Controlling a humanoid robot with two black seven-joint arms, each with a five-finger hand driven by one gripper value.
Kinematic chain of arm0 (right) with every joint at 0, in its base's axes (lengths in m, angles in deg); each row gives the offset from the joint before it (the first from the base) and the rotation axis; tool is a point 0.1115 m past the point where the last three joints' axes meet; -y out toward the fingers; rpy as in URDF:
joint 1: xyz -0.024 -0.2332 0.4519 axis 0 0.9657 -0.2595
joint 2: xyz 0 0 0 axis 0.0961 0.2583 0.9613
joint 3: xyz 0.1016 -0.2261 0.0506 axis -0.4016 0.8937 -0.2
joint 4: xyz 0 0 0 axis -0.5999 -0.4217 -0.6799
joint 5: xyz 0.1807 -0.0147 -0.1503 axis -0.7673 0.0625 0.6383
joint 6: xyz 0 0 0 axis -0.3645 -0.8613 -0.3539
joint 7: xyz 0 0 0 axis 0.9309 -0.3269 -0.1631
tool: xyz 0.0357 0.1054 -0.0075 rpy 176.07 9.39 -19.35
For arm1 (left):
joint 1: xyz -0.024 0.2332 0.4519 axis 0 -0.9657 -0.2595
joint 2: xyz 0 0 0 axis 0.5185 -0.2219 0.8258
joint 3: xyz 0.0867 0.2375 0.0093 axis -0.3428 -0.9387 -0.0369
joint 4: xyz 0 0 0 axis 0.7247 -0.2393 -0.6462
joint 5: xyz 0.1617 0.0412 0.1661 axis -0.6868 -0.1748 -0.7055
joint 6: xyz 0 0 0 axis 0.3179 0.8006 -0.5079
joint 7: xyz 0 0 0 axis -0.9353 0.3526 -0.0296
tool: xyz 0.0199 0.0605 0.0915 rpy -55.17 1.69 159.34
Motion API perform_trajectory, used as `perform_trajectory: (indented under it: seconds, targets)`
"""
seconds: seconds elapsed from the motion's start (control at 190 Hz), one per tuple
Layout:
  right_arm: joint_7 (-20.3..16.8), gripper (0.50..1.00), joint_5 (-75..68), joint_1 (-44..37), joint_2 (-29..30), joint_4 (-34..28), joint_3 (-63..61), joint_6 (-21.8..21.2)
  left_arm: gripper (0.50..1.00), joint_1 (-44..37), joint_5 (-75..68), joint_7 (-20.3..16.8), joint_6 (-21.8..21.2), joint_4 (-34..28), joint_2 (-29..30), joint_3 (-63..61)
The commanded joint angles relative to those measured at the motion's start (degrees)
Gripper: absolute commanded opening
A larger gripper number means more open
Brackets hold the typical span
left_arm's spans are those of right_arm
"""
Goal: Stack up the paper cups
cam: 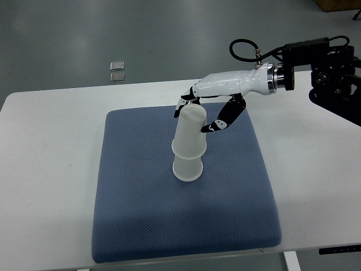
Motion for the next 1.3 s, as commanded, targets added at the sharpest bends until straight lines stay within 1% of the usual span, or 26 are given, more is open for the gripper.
perform_trajectory:
  seconds: [0.0, 0.368, 0.452, 0.552, 0.726, 0.826, 0.878, 0.999, 1.015, 1.026, 1.031, 1.057, 1.063, 1.089, 1.094, 1.12, 1.126, 1.136, 1.173, 1.21, 1.236, 1.294]
  targets:
    - [-0.71, 0.592, 0.17, 0.05, 0.05, -0.10, 0.18, 0.22, 1.000, 0.00, 0.00, 0.00, 0.00, 0.00, 0.00, 0.00]
    - [-1.59, 0.586, 0.61, 0.31, 0.84, -0.10, 0.45, 0.83, 1.000, 0.00, 0.00, 0.00, 0.00, 0.00, 0.00, 0.00]
    - [-1.68, 0.586, 0.61, 0.58, 1.10, -0.01, 0.45, 1.45, 1.000, 0.00, 0.00, 0.00, 0.00, 0.00, 0.00, 0.00]
    - [-2.73, 0.586, 0.61, 0.75, 1.28, -0.01, 0.45, 1.71, 1.000, 0.00, 0.00, 0.00, 0.00, 0.00, 0.00, 0.00]
    - [-2.82, 0.586, 0.70, 1.72, 2.07, 0.07, 0.45, 2.59, 1.000, 0.00, 0.00, 0.00, 0.00, 0.00, 0.00, 0.00]
    - [-2.82, 0.596, 0.70, 2.33, 2.16, 0.07, 0.80, 2.68, 1.000, 0.00, 0.00, 0.00, 0.00, 0.00, 0.00, 0.00]
    - [-2.82, 0.615, 0.70, 2.33, 2.07, 0.07, 0.89, 2.68, 1.000, 0.00, 0.00, 0.00, 0.00, 0.00, 0.00, 0.00]
    - [-2.82, 0.688, 0.70, 2.69, 2.07, 0.16, 0.89, 2.77, 1.000, 0.00, 0.00, 0.00, 0.00, 0.00, 0.00, 0.00]
    - [-2.82, 0.709, 0.70, 2.77, 2.07, 0.16, 0.89, 2.85, 1.000, 0.00, 0.00, 0.00, 0.00, 0.00, 0.00, 0.00]
    - [-2.82, 0.709, 0.70, 2.77, 2.07, 0.16, 0.89, 2.85, 1.000, 0.00, 0.00, 0.00, 0.00, 0.00, 0.00, 0.00]
    - [-2.82, 0.723, 0.70, 2.86, 2.07, 0.16, 0.89, 2.94, 1.000, 0.00, 0.00, 0.00, 0.00, 0.00, 0.00, 0.00]
    - [-2.82, 0.748, 0.70, 2.86, 2.07, 0.16, 0.89, 3.29, 1.000, 0.00, 0.00, 0.00, 0.00, 0.00, 0.00, 0.00]
    - [-2.82, 0.760, 0.70, 2.86, 2.07, 0.16, 0.89, 3.56, 1.000, 0.00, 0.00, 0.00, 0.00, 0.00, 0.00, 0.00]
    - [-2.82, 0.778, 0.61, 2.86, 2.16, 0.16, 0.89, 3.91, 1.000, 0.00, 0.00, 0.00, 0.00, 0.00, 0.00, 0.00]
    - [-2.82, 0.791, 0.61, 2.86, 2.16, 0.16, 0.89, 4.08, 1.000, 0.00, 0.00, 0.00, 0.00, 0.00, 0.00, 0.00]
    - [-2.82, 0.809, 0.61, 2.86, 2.16, 0.16, 0.89, 4.35, 1.000, 0.00, 0.00, 0.00, 0.00, 0.00, 0.00, 0.00]
    - [-2.82, 0.821, 0.61, 2.86, 2.16, 0.16, 0.89, 4.35, 1.000, 0.00, 0.00, 0.00, 0.00, 0.00, 0.00, 0.00]
    - [-2.82, 0.821, 0.61, 2.86, 2.16, 0.16, 0.89, 4.35, 1.000, 0.00, 0.00, 0.00, 0.00, 0.00, 0.00, 0.00]
    - [-2.82, 0.862, 0.61, 2.86, 2.16, 0.16, 0.89, 4.35, 1.000, 0.00, 0.00, 0.00, 0.00, 0.00, 0.00, 0.00]
    - [-2.82, 0.874, 0.61, 2.86, 2.16, 0.16, 0.89, 4.35, 1.000, 0.00, 0.00, 0.00, 0.00, 0.00, 0.00, 0.00]
    - [-2.82, 0.895, 0.61, 2.86, 2.07, 0.16, 0.89, 4.26, 1.000, 0.00, 0.00, 0.00, 0.00, 0.00, 0.00, 0.00]
    - [-2.82, 0.903, 0.61, 2.86, 2.07, 0.16, 0.89, 4.26, 1.000, 0.00, 0.00, 0.00, 0.00, 0.00, 0.00, 0.00]
